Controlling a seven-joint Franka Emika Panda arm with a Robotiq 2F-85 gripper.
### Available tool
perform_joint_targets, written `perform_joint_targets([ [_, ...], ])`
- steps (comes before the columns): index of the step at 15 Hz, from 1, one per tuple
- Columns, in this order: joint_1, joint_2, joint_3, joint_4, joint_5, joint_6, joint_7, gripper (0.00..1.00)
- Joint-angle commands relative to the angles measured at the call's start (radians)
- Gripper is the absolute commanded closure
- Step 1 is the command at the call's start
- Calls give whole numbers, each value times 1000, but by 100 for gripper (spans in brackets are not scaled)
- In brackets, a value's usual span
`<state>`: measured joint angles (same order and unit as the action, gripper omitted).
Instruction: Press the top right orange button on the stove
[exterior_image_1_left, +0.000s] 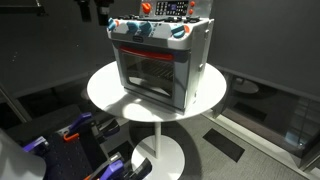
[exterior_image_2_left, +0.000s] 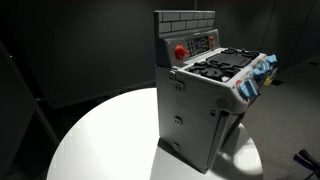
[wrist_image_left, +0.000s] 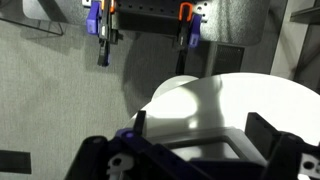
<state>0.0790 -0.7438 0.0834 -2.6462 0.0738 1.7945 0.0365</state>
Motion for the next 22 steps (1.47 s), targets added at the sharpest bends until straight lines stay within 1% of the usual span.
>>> perform_joint_targets([
  [1, -27, 99, 7, 116, -32, 55, 27, 0],
  [5, -56, 193, 8, 207, -67, 160, 54, 0],
  [8, -81, 270, 9, 262, -107, 261, 94, 0],
  [12, -110, 385, 10, 345, -151, 352, 159, 0],
  [14, -122, 443, 11, 393, -177, 378, 199, 0],
  [18, -134, 555, 8, 497, -238, 390, 288, 0],
  [22, -125, 656, 0, 602, -293, 385, 364, 0],
])
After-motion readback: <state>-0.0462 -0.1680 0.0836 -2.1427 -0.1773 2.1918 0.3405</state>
